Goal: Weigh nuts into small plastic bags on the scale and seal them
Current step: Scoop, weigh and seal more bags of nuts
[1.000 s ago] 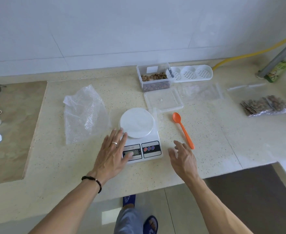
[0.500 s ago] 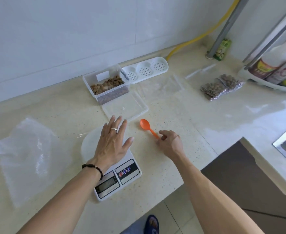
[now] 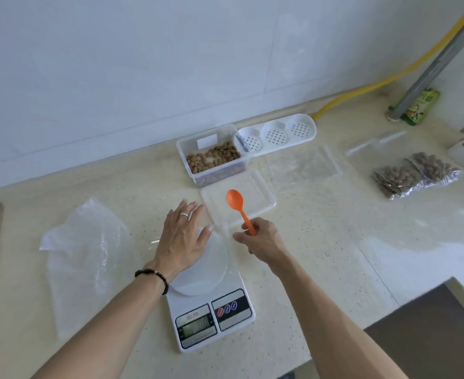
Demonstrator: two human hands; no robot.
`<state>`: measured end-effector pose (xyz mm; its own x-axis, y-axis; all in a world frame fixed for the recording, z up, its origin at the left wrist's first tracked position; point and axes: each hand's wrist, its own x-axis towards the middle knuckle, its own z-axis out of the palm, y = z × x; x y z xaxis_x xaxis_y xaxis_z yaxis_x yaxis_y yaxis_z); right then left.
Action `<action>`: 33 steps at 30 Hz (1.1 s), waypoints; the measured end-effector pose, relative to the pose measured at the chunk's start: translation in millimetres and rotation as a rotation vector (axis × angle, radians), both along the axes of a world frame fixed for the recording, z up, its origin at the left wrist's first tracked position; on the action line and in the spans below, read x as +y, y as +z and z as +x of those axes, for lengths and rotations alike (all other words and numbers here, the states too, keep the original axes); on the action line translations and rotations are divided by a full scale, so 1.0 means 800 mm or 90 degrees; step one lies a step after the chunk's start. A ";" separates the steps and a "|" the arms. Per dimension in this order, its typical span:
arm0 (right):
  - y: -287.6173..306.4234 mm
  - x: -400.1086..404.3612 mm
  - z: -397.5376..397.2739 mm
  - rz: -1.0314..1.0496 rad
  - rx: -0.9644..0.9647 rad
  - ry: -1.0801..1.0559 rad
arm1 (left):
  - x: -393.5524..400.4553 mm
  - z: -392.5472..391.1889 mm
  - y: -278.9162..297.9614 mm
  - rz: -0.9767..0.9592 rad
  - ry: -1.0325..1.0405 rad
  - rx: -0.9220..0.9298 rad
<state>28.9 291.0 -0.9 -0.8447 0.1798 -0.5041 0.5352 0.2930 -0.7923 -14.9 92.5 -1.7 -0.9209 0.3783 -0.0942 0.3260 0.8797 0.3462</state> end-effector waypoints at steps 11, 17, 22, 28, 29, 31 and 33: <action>0.076 0.011 -0.090 -0.172 0.035 0.208 | -0.004 -0.020 0.074 0.302 0.194 -0.210; 0.126 0.026 -0.109 -0.095 0.052 0.335 | -0.009 -0.046 0.118 0.408 0.206 -0.234; 0.148 0.041 -0.120 -0.068 0.111 0.268 | -0.023 -0.062 0.139 0.408 0.213 -0.286; 0.159 0.052 -0.123 -0.104 0.124 0.211 | -0.039 -0.071 0.151 0.489 0.159 -0.290; 0.159 0.052 -0.124 -0.106 0.129 0.201 | -0.040 -0.073 0.152 0.512 0.151 -0.293; 0.159 0.045 -0.125 -0.096 0.138 0.183 | -0.048 -0.080 0.145 0.505 0.154 -0.293; 0.159 0.034 -0.126 -0.088 0.140 0.163 | -0.051 -0.086 0.130 0.411 0.169 -0.238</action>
